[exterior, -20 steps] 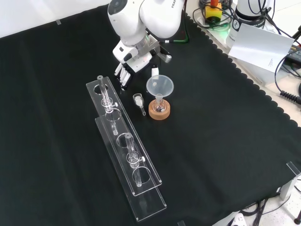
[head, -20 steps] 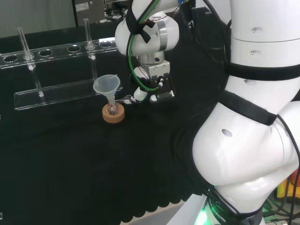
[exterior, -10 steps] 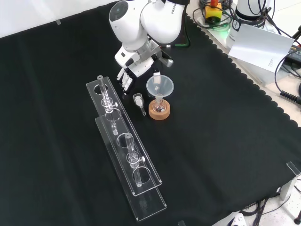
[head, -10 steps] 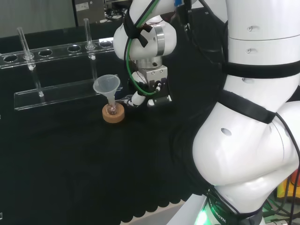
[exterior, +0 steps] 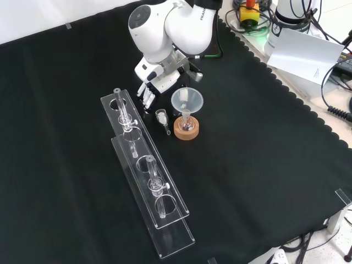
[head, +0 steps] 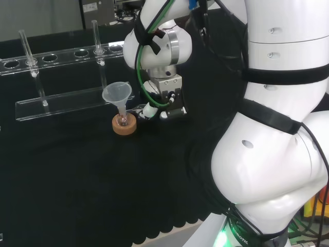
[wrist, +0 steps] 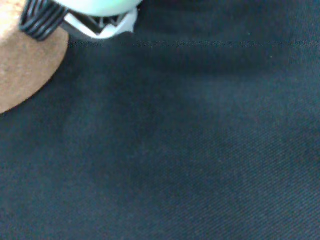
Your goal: Pick up the weighing funnel.
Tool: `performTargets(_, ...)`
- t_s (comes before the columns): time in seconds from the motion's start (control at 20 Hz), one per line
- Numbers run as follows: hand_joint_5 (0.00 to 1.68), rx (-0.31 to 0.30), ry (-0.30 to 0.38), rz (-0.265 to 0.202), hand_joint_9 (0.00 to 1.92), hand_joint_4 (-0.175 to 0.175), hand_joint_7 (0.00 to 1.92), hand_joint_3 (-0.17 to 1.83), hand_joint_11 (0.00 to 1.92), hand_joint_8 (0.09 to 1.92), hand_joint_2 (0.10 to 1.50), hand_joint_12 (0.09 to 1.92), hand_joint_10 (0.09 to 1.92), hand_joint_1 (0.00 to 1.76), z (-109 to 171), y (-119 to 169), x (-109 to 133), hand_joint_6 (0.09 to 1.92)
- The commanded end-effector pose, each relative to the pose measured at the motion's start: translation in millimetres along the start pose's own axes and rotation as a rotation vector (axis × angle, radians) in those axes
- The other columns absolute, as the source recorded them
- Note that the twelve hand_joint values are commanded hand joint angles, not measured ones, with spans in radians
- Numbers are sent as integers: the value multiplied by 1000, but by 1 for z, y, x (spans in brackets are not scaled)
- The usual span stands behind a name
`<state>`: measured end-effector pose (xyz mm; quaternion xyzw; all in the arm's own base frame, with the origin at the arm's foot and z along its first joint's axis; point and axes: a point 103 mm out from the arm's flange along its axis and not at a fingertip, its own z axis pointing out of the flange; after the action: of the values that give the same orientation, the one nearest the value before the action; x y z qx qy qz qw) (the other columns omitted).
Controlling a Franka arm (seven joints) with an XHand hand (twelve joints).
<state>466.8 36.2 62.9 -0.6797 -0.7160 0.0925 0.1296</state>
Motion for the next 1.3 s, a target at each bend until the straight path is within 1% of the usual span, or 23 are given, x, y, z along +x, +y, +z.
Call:
performTargets(0.05,491,-18,-11,3,746,-70,558,666,397,761,611,1306,591,877,-1,2,-4,420)
performTargets(0.25,489,-24,-9,4,746,-71,558,665,397,763,611,1307,593,879,-2,3,-4,425)
performTargets(0.55,486,-8,-8,5,746,-71,554,664,398,764,611,1307,596,880,3,5,-3,431)
performTargets(1.3,474,-3,-17,8,754,-75,560,663,404,771,614,1306,603,885,6,8,-4,440)
